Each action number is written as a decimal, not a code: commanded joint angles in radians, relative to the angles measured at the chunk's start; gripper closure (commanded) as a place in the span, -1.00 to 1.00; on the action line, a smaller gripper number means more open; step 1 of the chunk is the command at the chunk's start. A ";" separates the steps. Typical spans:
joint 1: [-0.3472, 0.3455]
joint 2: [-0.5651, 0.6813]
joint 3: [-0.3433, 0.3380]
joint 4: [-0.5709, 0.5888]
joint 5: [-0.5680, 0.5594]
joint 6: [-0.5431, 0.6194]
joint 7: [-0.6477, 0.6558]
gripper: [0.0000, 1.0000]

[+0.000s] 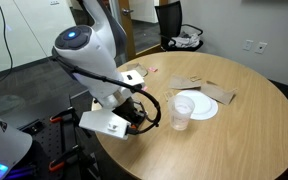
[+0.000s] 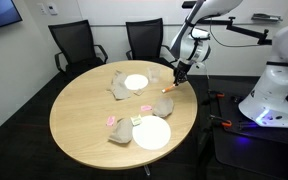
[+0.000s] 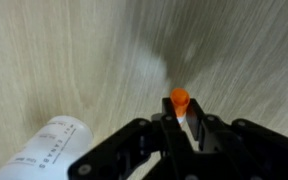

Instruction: Remove the orange marker from the cup and put it on the table

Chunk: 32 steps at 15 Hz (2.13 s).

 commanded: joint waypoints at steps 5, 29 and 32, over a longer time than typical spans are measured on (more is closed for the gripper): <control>0.008 0.068 0.026 0.036 0.033 0.087 -0.025 -0.20; 0.030 -0.248 0.018 -0.126 -0.075 0.048 0.227 -1.00; 0.031 -0.243 0.007 -0.117 -0.245 0.018 0.420 -1.00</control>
